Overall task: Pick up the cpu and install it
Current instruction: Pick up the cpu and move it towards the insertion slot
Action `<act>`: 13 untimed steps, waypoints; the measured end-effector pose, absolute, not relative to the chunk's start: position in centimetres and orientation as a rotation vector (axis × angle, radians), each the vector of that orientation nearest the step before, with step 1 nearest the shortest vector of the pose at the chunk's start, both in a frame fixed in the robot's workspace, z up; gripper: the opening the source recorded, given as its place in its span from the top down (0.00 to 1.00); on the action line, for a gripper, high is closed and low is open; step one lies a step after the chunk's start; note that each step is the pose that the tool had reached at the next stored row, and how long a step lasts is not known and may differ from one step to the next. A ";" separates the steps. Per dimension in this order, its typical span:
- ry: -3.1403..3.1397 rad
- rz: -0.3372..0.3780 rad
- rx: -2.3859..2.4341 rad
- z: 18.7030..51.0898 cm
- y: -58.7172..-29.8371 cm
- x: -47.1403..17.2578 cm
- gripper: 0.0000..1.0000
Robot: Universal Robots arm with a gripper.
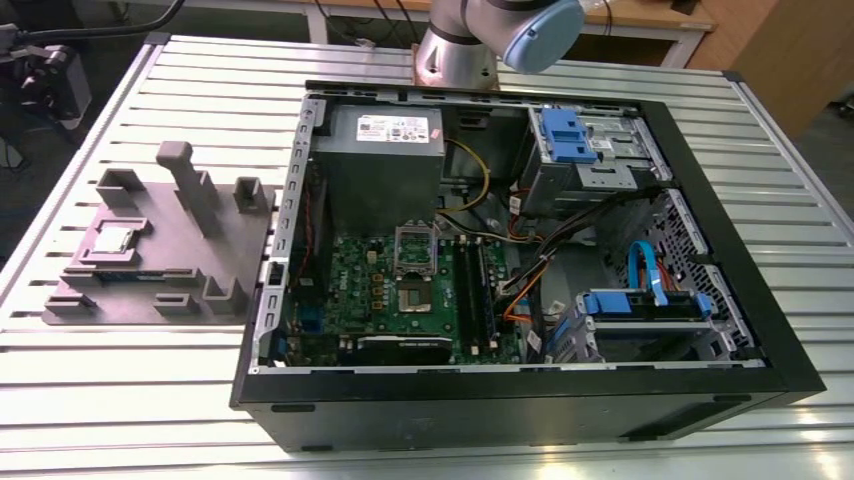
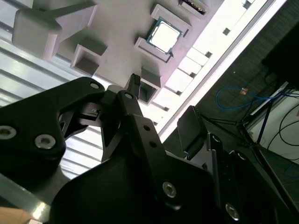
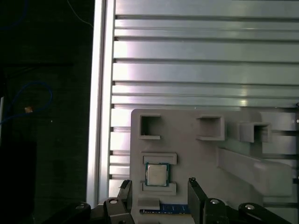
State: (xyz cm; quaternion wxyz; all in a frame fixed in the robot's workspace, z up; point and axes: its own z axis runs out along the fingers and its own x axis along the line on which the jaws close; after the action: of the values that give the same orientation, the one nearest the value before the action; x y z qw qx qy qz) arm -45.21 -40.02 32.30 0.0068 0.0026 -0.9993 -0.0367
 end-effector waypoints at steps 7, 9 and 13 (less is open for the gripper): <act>-3.126 -0.115 0.008 31.8 -40.0 -45.2 0.41; -3.126 -0.115 0.008 31.7 -40.1 -45.2 0.41; -3.126 -0.115 0.008 31.3 -40.2 -45.2 0.41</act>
State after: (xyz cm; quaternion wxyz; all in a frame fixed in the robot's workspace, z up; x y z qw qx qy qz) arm -45.20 -40.16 31.34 0.0068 0.0027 -0.9993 -0.0367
